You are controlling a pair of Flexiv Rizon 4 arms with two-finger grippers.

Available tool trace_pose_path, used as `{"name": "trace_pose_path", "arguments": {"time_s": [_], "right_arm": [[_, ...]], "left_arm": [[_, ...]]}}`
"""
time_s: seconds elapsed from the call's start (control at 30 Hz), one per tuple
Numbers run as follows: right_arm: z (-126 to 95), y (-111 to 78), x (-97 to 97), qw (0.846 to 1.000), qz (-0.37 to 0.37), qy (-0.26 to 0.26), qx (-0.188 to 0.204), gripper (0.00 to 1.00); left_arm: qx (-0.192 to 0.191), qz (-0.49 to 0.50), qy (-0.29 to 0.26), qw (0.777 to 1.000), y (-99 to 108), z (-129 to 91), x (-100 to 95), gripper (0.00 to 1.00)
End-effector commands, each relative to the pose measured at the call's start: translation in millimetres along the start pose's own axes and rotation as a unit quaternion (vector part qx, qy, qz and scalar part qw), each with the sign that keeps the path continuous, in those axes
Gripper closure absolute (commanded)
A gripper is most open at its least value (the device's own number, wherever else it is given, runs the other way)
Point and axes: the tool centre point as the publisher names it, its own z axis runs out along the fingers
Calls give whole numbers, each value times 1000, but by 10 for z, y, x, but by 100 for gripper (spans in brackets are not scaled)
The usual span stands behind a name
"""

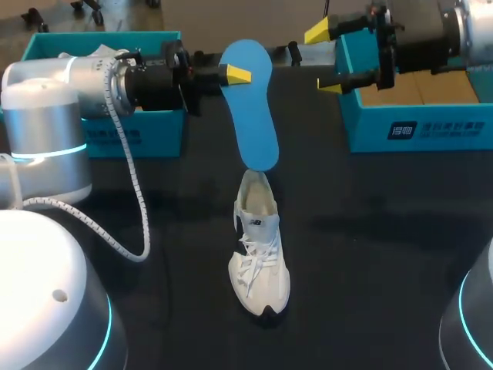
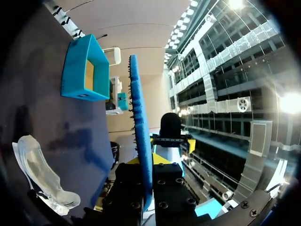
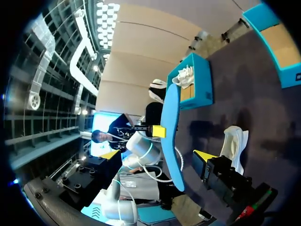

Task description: Take the shoe out of the shoebox, open the shoe tongue, remove and reinsert the insole, then place the shoe into the shoebox

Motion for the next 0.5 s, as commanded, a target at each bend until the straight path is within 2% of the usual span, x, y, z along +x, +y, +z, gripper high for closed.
{"name": "trace_pose_path", "arguments": {"time_s": [0.03, 0.1, 0.5], "right_arm": [[-21, -40, 152, 998, -20, -61, -1, 0], [-5, -50, 216, 995, -25, -97, -3, 0], [130, -101, 469, 977, -33, -208, -17, 0]], "left_arm": [[-1, 0, -1, 1000, 5, -2, -5, 100], [-1, 0, -1, 1000, 5, -2, -5, 100], [-1, 0, -1, 1000, 5, -2, -5, 100]]}}
